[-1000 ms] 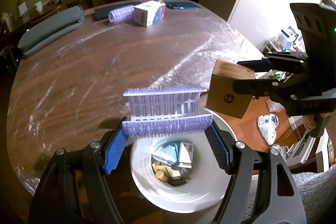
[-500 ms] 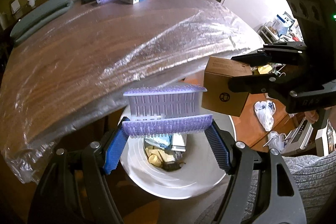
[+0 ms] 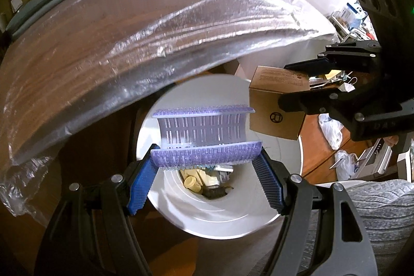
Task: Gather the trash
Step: 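Carry the roller and cardboard box with both tools over the white bin, then open both tools to drop the roller and cardboard box into the bin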
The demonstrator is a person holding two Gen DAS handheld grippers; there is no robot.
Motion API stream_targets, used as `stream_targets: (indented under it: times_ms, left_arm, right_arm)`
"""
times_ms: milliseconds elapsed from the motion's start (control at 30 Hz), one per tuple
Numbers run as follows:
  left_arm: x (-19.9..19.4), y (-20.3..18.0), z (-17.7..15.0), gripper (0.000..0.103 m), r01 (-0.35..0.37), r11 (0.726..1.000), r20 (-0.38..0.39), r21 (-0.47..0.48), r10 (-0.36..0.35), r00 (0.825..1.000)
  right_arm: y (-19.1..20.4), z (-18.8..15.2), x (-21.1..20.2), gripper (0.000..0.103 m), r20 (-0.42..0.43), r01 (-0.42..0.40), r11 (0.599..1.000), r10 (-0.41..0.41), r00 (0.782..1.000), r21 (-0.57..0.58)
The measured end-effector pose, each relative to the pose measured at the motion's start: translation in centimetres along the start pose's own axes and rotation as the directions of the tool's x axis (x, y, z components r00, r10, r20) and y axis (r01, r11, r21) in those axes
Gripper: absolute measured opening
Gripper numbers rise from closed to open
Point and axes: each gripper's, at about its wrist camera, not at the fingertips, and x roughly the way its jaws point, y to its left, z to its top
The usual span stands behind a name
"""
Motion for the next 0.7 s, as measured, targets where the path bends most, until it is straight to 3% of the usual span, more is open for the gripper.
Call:
stream_targets:
  times_ms: [700]
  left_arm:
    - [5.8, 1.0, -1.3, 0.073, -0.045, 0.999, -0.098, -0.001, 0.044, 0.994]
  right_arm:
    - [-0.1, -0.8, 5.3, 0.046, -0.052, 0.062, 0.998, -0.064, 0.997, -0.026]
